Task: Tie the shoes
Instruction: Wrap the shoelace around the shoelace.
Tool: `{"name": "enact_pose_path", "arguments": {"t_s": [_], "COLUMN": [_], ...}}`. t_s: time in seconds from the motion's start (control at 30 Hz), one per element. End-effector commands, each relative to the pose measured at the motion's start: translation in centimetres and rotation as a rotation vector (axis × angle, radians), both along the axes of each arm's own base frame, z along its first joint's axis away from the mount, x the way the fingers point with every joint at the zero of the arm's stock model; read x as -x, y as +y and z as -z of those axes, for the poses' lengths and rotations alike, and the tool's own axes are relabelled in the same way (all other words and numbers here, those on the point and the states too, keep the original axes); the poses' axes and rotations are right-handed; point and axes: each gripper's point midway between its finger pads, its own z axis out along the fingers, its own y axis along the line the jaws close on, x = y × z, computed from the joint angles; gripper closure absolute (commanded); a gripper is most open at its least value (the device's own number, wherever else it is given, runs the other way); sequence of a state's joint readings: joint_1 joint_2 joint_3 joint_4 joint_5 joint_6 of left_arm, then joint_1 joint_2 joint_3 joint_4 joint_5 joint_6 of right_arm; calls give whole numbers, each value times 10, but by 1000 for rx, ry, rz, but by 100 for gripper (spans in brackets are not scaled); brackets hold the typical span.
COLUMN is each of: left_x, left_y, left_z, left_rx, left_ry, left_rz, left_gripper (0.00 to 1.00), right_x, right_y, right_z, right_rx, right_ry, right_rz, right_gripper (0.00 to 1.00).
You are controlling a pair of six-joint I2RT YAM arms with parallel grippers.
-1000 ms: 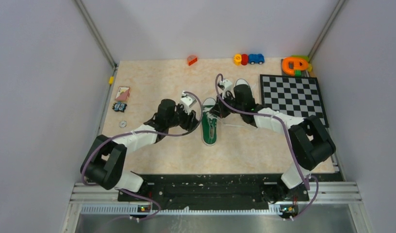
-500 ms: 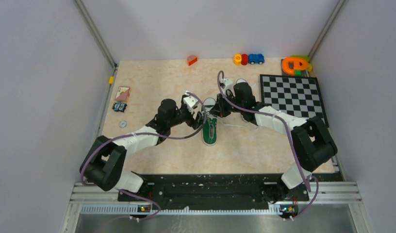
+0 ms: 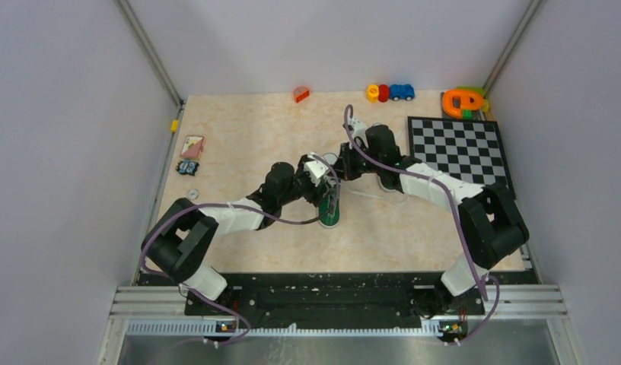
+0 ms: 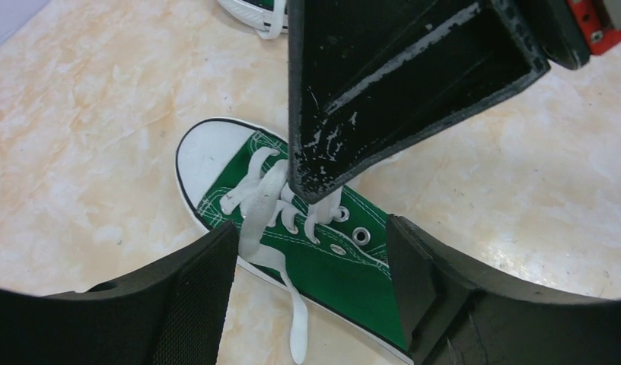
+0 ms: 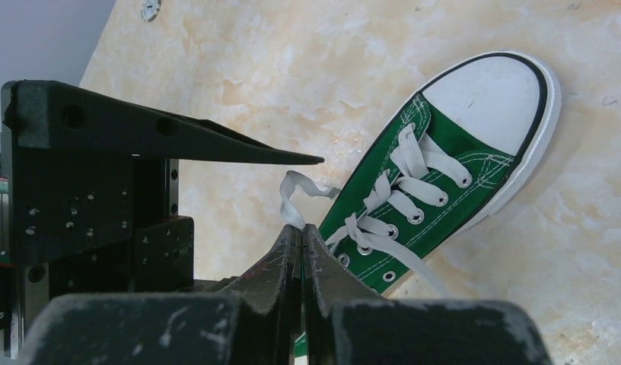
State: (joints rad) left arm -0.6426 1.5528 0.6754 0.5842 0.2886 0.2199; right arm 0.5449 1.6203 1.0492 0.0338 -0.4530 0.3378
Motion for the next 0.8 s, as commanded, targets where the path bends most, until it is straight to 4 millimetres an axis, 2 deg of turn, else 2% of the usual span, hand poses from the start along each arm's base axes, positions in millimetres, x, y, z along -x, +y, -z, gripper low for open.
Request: {"name": "enact_pose_path", "arguments": {"t_s": [0.0,0.27,0.4,0.57,0.77], "left_x": [-23,-15,-9,-16,-22], "left_y": [-1,17,10,0,-8], "left_z": [-39,-48,-51,-56,-51], "left_rx": [81,144,141,145,112], "left_ry": [-143,-206,-228,-231,-237], "left_rz": [-89,-150,-87,-69,-36], "left_gripper": [25,20,16,16,19], "right_x": [-10,-11,-11,-11,-10], "right_y": [7,7,8,8,9], "right_z": [-34,-34,-36,-37,-38], "right_rx": [-59,-55,-59,-60,-63], "right_ry": [-56,-55,-55,-55,-51], "right_rz": [1,5,-1,-3,-5], "right_gripper": [100,100,100,100,100]}}
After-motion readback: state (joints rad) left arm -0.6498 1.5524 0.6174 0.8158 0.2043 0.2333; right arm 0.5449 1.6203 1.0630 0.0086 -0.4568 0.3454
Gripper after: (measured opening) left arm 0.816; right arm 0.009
